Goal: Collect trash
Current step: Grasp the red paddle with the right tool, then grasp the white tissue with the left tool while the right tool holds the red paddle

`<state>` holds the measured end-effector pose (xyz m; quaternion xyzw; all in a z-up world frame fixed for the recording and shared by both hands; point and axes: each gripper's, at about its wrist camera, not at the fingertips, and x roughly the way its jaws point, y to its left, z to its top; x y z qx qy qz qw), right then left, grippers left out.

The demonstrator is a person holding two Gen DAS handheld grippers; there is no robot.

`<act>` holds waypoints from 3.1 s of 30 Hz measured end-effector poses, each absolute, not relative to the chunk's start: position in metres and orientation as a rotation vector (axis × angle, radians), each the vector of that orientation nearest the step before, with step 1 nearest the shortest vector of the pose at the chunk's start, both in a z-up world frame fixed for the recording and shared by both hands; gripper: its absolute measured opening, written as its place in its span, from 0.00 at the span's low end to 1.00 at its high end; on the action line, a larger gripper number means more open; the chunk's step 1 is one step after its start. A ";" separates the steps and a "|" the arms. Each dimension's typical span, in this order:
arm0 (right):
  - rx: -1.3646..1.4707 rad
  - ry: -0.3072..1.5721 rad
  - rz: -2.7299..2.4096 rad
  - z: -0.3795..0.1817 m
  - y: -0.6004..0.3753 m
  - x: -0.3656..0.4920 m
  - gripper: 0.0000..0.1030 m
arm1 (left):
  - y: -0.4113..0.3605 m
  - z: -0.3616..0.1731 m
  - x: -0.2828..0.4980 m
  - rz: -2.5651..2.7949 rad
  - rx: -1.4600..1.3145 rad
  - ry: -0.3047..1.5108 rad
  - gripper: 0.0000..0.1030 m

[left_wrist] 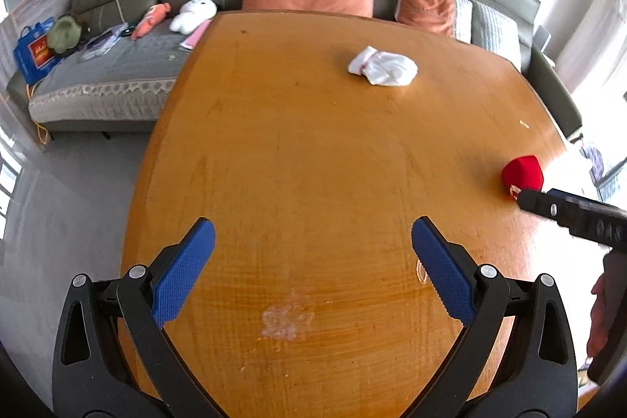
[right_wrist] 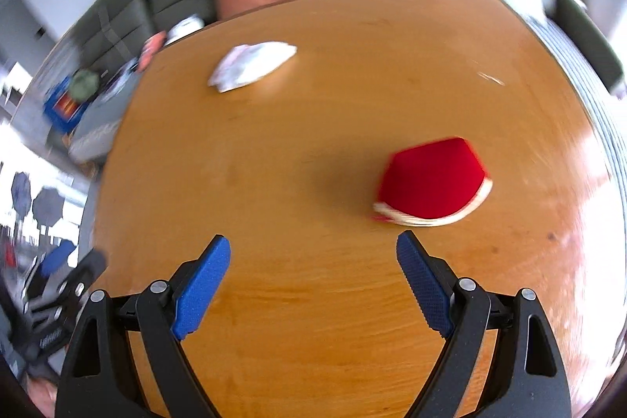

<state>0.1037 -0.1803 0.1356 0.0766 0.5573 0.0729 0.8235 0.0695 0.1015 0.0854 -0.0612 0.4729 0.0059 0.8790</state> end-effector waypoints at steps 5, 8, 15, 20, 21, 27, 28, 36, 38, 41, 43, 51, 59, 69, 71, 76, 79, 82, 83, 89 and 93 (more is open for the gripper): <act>0.291 1.192 0.029 0.124 -0.213 0.117 0.84 | 0.100 0.081 0.073 0.006 -0.121 1.002 0.94; 0.357 1.209 -0.019 0.115 -0.224 0.128 0.84 | 0.105 0.077 0.075 0.013 -0.132 1.011 0.94; 0.420 1.257 -0.079 0.093 -0.239 0.146 0.84 | 0.115 0.068 0.081 0.032 -0.158 1.038 0.94; 0.422 1.265 -0.086 0.087 -0.242 0.161 0.84 | 0.117 0.062 0.089 0.035 -0.161 1.054 0.94; 0.422 1.268 -0.085 0.086 -0.243 0.164 0.84 | 0.116 0.059 0.092 0.032 -0.161 1.061 0.94; 0.378 1.273 -0.047 0.084 -0.237 0.167 0.84 | 0.110 0.052 0.101 0.019 -0.141 1.086 0.94; 0.367 1.271 -0.035 0.084 -0.237 0.166 0.84 | 0.109 0.051 0.102 0.018 -0.141 1.088 0.94; 0.209 1.291 0.103 0.085 -0.233 0.146 0.84 | 0.105 0.044 0.108 0.010 -0.163 1.102 0.94; 0.163 1.290 0.115 0.085 -0.233 0.142 0.84 | 0.103 0.043 0.108 0.002 -0.164 1.106 0.94; 0.112 1.279 0.120 0.086 -0.233 0.139 0.75 | 0.099 0.044 0.108 -0.008 -0.148 1.104 0.94; 0.099 1.278 0.125 0.087 -0.234 0.138 0.75 | 0.098 0.045 0.109 -0.010 -0.149 1.103 0.94; 0.144 1.232 0.106 0.090 -0.241 0.144 0.73 | 0.093 0.042 0.119 -0.010 -0.132 1.107 0.94; 0.183 1.187 0.119 0.101 -0.242 0.168 0.72 | 0.079 0.044 0.151 -0.034 -0.091 1.095 0.94; 0.215 1.191 0.159 0.096 -0.233 0.194 0.72 | 0.055 0.042 0.219 -0.088 -0.055 1.063 0.94; 0.218 1.189 0.157 0.094 -0.233 0.196 0.73 | 0.048 0.043 0.236 -0.109 -0.030 1.052 0.94; 0.214 1.189 0.161 0.091 -0.233 0.201 0.73 | 0.036 0.037 0.270 -0.135 -0.023 1.058 0.94; 0.205 1.192 0.170 0.091 -0.232 0.204 0.73 | 0.028 0.033 0.288 -0.138 -0.012 1.049 0.94; 0.207 1.194 0.170 0.091 -0.232 0.207 0.73 | 0.021 0.029 0.303 -0.134 -0.002 1.046 0.94; 0.207 1.195 0.170 0.091 -0.233 0.207 0.73 | 0.018 0.028 0.307 -0.127 0.013 1.046 0.92; 0.199 1.189 0.166 0.092 -0.230 0.207 0.73 | 0.013 0.023 0.313 -0.091 0.096 1.041 0.60; 0.188 1.191 0.156 0.091 -0.228 0.205 0.73 | 0.019 0.025 0.311 -0.082 0.112 1.030 0.34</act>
